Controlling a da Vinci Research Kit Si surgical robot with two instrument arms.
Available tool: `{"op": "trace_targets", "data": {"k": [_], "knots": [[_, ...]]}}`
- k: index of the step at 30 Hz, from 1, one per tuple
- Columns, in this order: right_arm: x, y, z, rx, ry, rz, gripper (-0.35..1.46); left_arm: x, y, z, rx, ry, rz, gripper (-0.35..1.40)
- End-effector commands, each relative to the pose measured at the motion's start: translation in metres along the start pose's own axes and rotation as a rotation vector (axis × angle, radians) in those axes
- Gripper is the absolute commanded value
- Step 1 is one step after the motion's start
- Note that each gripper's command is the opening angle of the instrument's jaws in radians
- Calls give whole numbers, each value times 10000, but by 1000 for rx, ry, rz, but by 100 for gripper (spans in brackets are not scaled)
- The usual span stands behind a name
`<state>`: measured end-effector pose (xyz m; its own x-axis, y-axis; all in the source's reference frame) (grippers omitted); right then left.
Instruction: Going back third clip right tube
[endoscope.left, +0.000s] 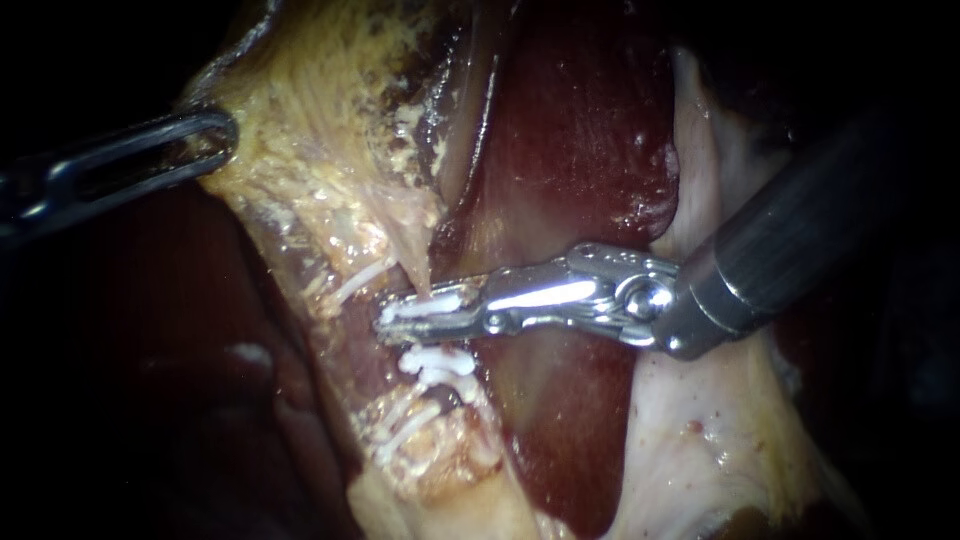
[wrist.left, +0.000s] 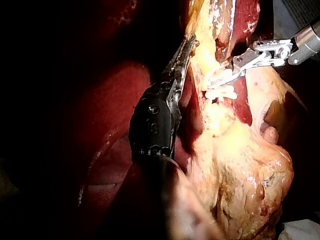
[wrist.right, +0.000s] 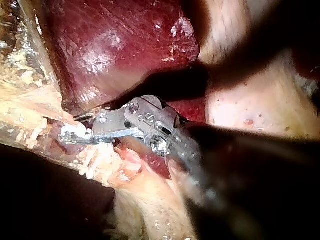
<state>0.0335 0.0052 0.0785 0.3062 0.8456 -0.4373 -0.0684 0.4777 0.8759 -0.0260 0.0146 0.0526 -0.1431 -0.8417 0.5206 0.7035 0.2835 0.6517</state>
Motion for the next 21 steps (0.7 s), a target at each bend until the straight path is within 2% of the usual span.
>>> {"op": "trace_targets", "data": {"k": [1, 6, 7, 8, 9, 11, 14, 16, 21], "knots": [[0, 0, 0, 0, 0, 1, -35, 1, 0, 0, -2, 0, 0, -35], [0, -1, 0, 1, 0, 1, -35, 1, 0, 0, -2, 0, 0, -35], [0, -1, 0, 1, 0, 1, -28, 1, 0, 0, -2, 0, 0, -35], [0, -2, 0, 1, 0, 0, -9, 1, 0, 0, -2, -1, -1, -35], [0, -2, 0, 1, 0, 0, 20, 1, 0, 0, -2, -1, -1, -35], [0, -1, 1, -1, -3, -17, 44, 1, 0, 0, -2, -1, -1, -35], [1, -1, 2, 1, 11, -76, 55, 1, 0, 0, -3, -1, -1, -35], [1, -1, 3, -25, 25, -118, 60, 1, 0, 0, -3, -1, -1, -35], [0, 3, -1, -51, 32, -207, 60, 2, -1, -1, -1, 0, 0, -35]]}}
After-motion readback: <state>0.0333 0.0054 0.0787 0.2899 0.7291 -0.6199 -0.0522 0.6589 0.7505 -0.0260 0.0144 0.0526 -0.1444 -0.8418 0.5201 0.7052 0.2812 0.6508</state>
